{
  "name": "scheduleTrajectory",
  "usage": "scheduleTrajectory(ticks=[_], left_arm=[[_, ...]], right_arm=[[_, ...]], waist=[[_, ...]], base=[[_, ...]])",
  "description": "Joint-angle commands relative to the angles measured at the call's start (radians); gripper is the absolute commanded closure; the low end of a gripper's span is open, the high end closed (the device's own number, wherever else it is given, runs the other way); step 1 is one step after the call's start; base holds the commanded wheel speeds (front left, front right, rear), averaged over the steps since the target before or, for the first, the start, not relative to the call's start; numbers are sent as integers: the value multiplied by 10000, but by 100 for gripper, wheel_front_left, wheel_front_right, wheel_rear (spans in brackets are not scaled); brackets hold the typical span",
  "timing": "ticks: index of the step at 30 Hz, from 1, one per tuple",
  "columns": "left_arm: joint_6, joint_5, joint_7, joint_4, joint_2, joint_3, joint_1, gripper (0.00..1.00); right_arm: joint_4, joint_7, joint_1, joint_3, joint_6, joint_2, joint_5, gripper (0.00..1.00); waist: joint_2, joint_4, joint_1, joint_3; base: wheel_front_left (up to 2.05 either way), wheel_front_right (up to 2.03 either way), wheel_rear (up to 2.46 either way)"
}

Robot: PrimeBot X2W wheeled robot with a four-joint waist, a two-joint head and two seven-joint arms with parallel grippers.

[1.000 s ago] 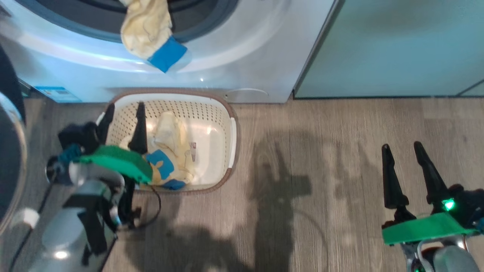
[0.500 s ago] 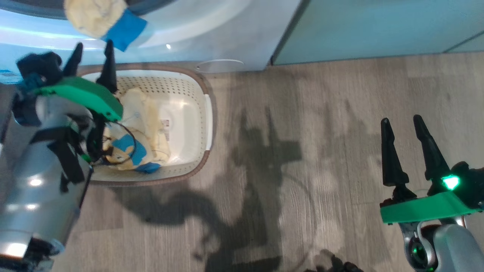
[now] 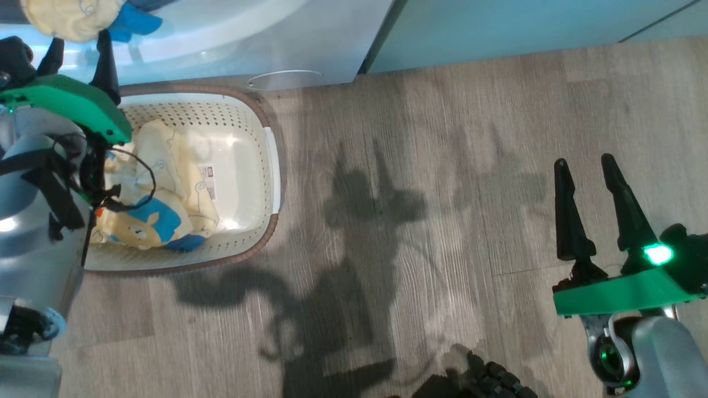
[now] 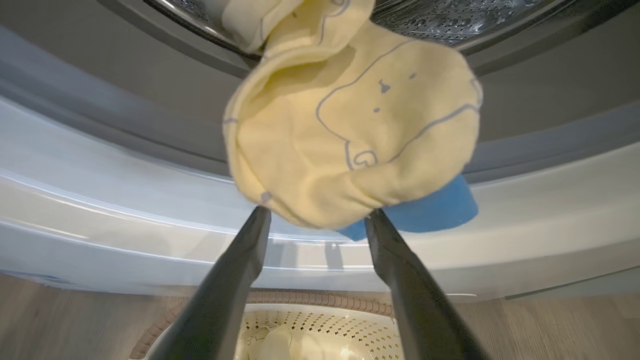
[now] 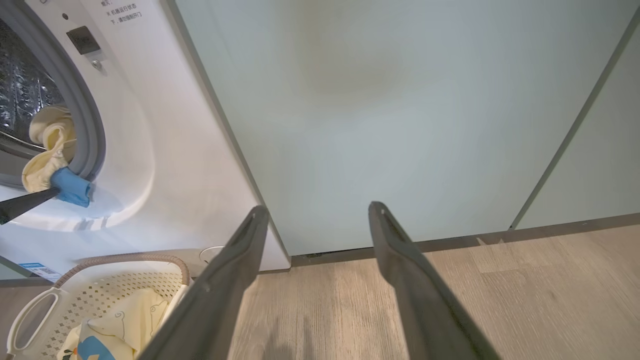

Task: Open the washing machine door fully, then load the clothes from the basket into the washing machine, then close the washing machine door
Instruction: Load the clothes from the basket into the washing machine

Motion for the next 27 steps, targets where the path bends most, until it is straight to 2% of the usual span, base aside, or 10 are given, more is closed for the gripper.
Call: scheduleTrajectory(ticks=[1,2,3,4,5,6,20,27], left_arm=[[-21,104,-88,-103,545,167,-249,0],[-55,124,-92,-12,551,146,-303,0],[-100,145,-97,70,554,119,-350,5],[-144,168,-100,146,554,87,-394,53],[-179,185,-104,222,554,63,-437,88],[-209,194,-107,292,546,47,-477,100],[-663,176,20,625,425,-356,-429,100],[-648,230,247,-448,725,-521,-189,100]], right_arm=[[-291,-67,-52,158,-29,-129,77,0],[-295,-67,-53,156,-29,-129,82,0],[-297,-67,-50,154,-29,-129,87,0],[-298,-67,-47,149,-29,-129,92,0],[-300,-67,-43,147,-29,-129,98,0],[-302,-67,-38,145,-29,-129,99,0],[-286,-67,119,32,-29,-129,-10,0],[-315,-67,248,-46,-29,-129,-51,0]], waist=[[0,-22,-1,12],[0,-33,-1,19],[0,-43,-1,22],[0,-47,-1,20],[0,-46,-1,16],[0,-40,-1,8],[0,365,-1,-268],[0,581,-1,-404]], base=[[0,0,0],[0,0,0],[0,0,0],[0,0,0],[0,0,0],[0,0,0],[0,0,0],[0,0,0]])
